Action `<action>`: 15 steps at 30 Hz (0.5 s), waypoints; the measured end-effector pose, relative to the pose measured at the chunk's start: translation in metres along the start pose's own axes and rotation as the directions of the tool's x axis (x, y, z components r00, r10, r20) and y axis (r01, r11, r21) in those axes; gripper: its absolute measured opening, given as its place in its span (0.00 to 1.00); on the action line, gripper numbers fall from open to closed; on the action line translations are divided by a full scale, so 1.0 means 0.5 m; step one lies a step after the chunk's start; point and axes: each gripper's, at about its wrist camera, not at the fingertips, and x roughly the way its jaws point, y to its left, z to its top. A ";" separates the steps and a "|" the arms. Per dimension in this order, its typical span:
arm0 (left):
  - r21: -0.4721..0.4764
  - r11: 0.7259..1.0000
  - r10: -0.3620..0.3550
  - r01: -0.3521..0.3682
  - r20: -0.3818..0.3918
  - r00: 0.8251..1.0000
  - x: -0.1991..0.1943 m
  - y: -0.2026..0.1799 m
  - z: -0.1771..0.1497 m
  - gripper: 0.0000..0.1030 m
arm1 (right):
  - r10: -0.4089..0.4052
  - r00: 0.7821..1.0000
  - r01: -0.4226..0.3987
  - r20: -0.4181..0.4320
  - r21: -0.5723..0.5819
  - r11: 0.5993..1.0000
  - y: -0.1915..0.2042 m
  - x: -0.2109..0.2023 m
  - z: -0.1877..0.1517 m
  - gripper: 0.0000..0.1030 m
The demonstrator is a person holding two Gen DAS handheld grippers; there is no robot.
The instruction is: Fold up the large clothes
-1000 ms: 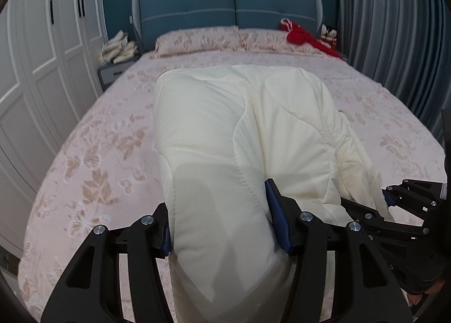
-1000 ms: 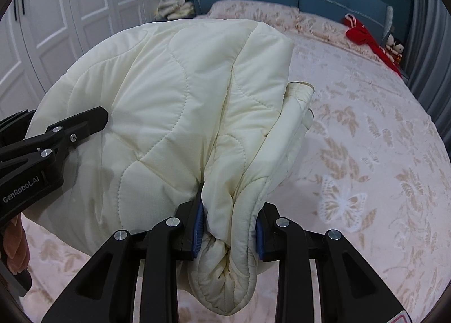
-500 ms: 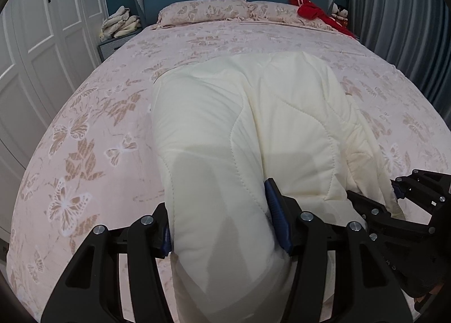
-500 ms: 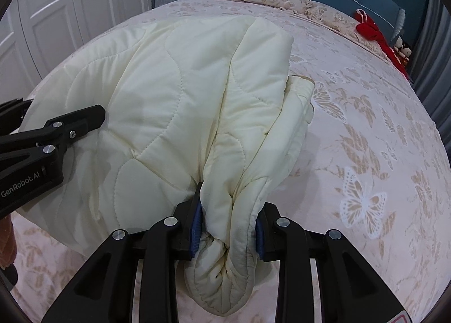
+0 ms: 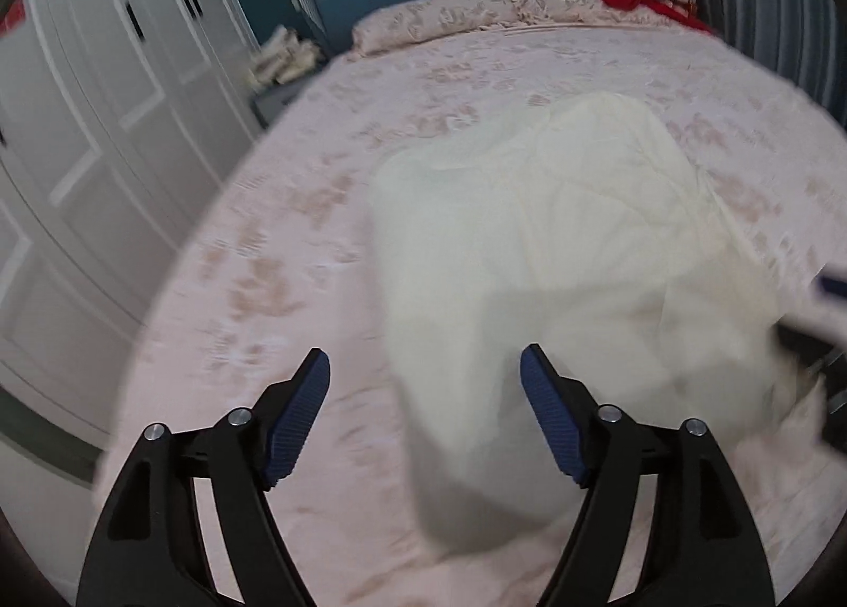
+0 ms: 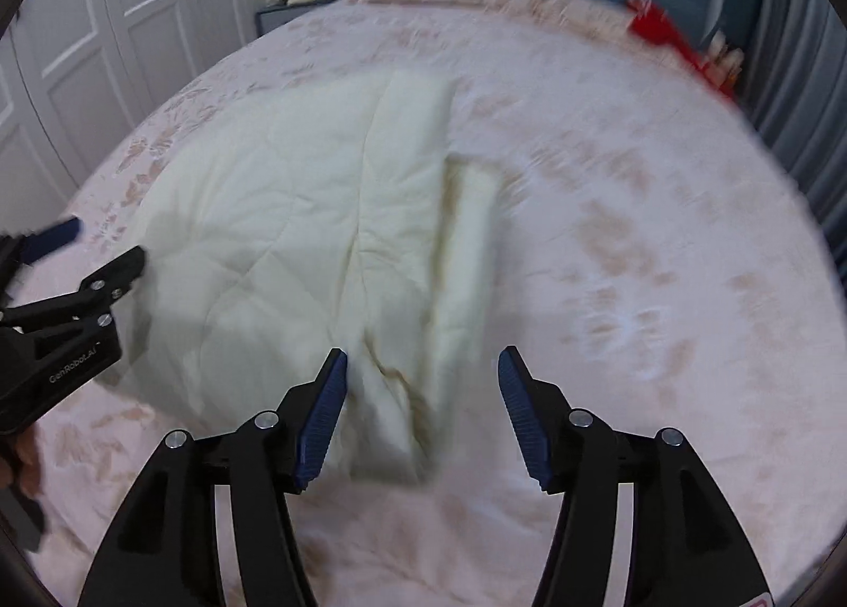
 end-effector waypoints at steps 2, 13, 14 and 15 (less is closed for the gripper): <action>-0.007 1.000 0.012 -0.012 -0.019 1.000 -0.016 -0.001 -0.004 0.70 | -0.018 0.999 0.019 0.035 -0.036 0.999 0.013 -0.035 0.000 0.32; -0.074 0.997 0.026 -0.035 -0.121 0.992 0.000 -0.006 -0.018 0.70 | -0.039 0.996 0.030 -0.074 -0.120 0.992 0.055 0.026 -0.011 0.07; -0.074 0.997 0.027 -0.036 -0.128 0.991 0.005 -0.009 -0.020 0.71 | -0.043 0.995 0.033 -0.085 -0.117 0.993 0.054 0.037 -0.015 0.07; -0.074 0.997 0.025 -0.036 -0.134 0.991 0.011 -0.011 -0.022 0.72 | -0.043 0.994 0.032 -0.099 -0.110 0.993 0.053 0.049 -0.021 0.07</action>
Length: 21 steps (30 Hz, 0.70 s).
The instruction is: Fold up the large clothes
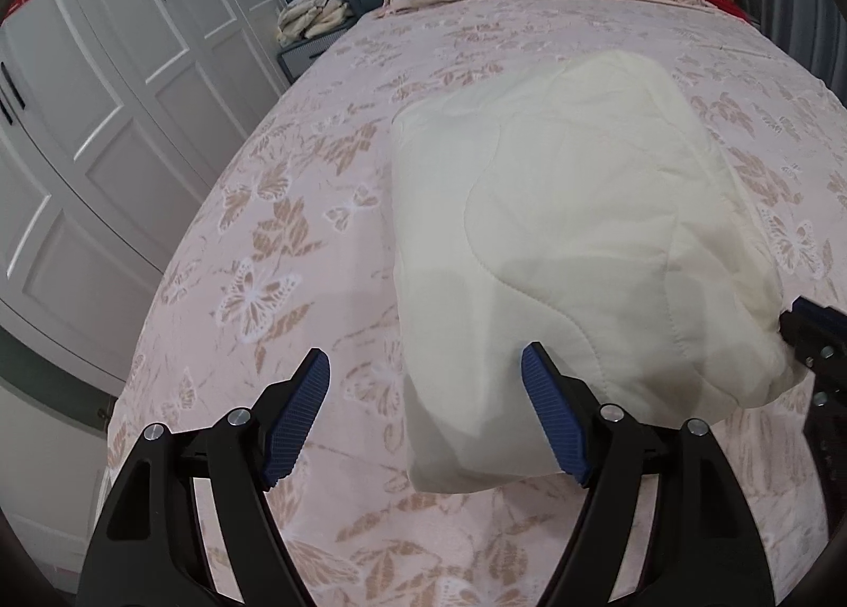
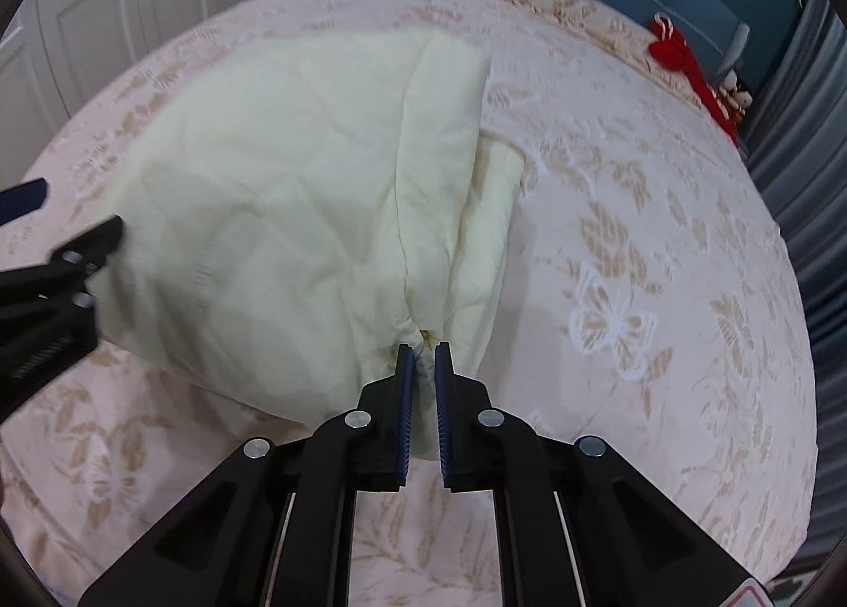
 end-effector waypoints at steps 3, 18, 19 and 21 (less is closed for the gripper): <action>0.002 1.000 -0.002 0.002 -0.010 1.000 0.012 -0.009 -0.001 0.72 | 0.008 1.000 -0.007 -0.029 0.011 1.000 0.000 0.030 -0.010 0.07; -0.019 1.000 -0.018 0.017 -0.040 0.999 0.054 -0.038 -0.015 0.75 | 0.011 0.996 -0.009 -0.088 0.027 1.000 0.008 0.108 -0.033 0.07; -0.023 1.000 -0.019 0.019 -0.041 0.999 0.056 -0.039 -0.015 0.76 | 0.014 0.996 -0.011 -0.089 0.030 0.999 0.007 0.109 -0.034 0.07; -0.028 0.999 -0.021 0.019 -0.042 0.999 0.060 -0.041 -0.016 0.77 | 0.025 0.995 -0.021 -0.092 0.043 0.999 0.003 0.115 -0.034 0.07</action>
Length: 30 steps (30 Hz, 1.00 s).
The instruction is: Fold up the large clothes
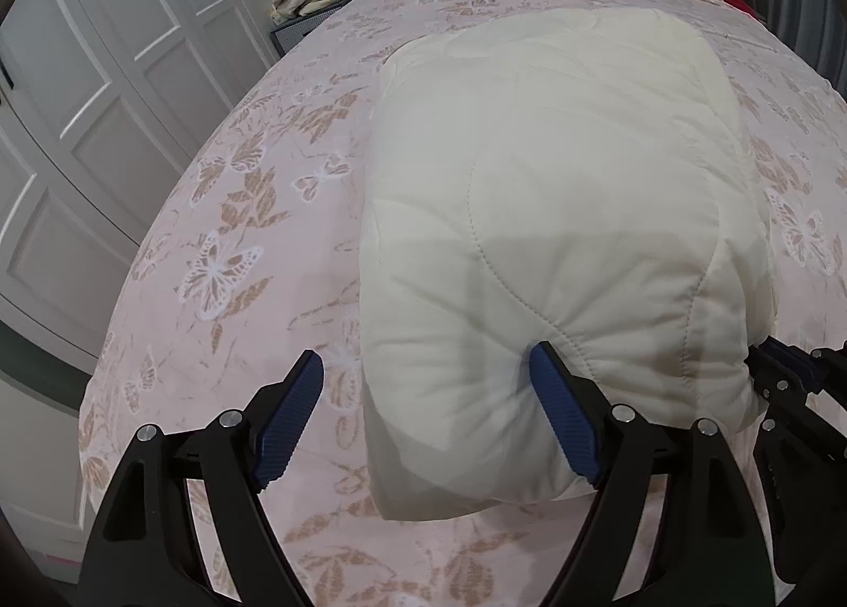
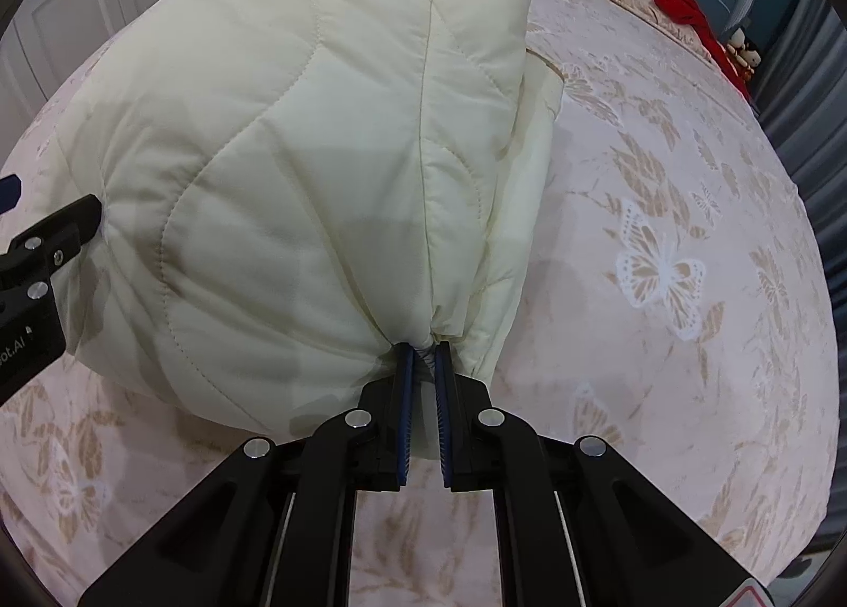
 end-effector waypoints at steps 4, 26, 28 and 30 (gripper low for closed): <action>0.004 1.000 0.005 -0.005 0.001 1.000 0.008 -0.006 -0.002 0.77 | 0.024 1.000 -0.024 -0.005 0.024 0.999 -0.007 0.008 0.001 0.07; -0.004 1.000 0.015 -0.014 0.009 1.000 0.042 -0.032 -0.007 0.77 | 0.106 0.994 -0.105 -0.009 0.071 0.992 -0.031 0.048 0.006 0.07; -0.004 1.000 0.015 -0.015 0.009 1.000 0.043 -0.033 -0.007 0.77 | 0.117 0.993 -0.116 -0.009 0.080 0.990 -0.035 0.051 0.007 0.07; -0.002 1.000 0.016 -0.016 0.010 1.000 0.045 -0.034 -0.007 0.77 | 0.125 0.992 -0.124 -0.010 0.086 0.989 -0.039 0.054 0.009 0.07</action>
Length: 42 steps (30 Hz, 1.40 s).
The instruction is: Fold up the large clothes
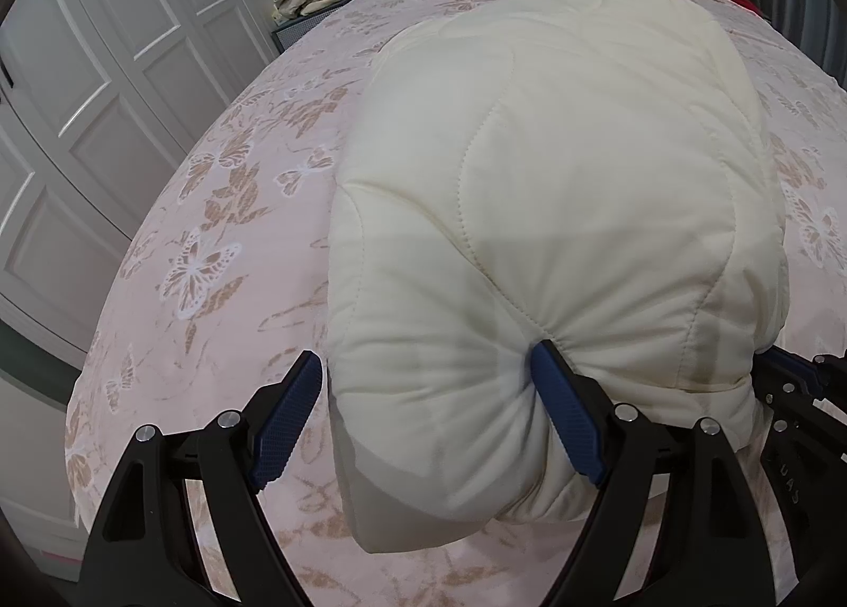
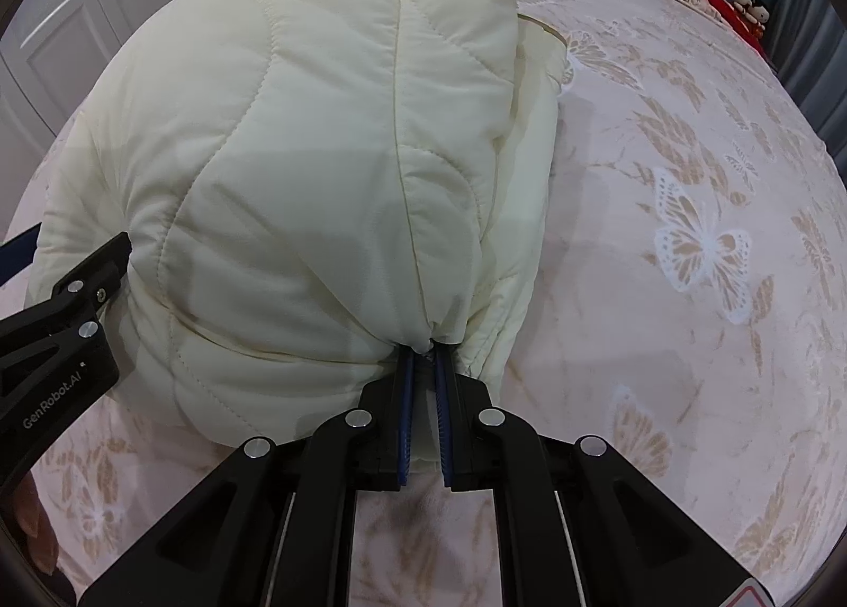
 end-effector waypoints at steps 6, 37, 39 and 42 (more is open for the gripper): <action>0.002 1.000 0.003 -0.003 -0.003 1.000 0.004 -0.004 0.002 0.77 | 0.004 1.000 -0.004 -0.003 0.005 1.000 -0.005 0.008 0.006 0.07; -0.094 0.992 -0.082 0.080 -0.021 0.996 -0.099 0.054 -0.006 0.76 | 0.040 0.996 -0.047 0.083 0.077 0.996 -0.028 -0.125 0.049 0.11; -0.094 0.993 -0.075 0.074 -0.009 0.997 -0.118 0.054 -0.010 0.76 | -0.007 0.994 0.000 0.113 0.062 0.998 -0.027 -0.162 0.029 0.12; -0.095 0.993 -0.070 0.071 0.014 0.997 -0.151 0.052 -0.020 0.76 | -0.017 0.993 0.007 0.121 0.085 0.996 -0.043 -0.202 -0.010 0.12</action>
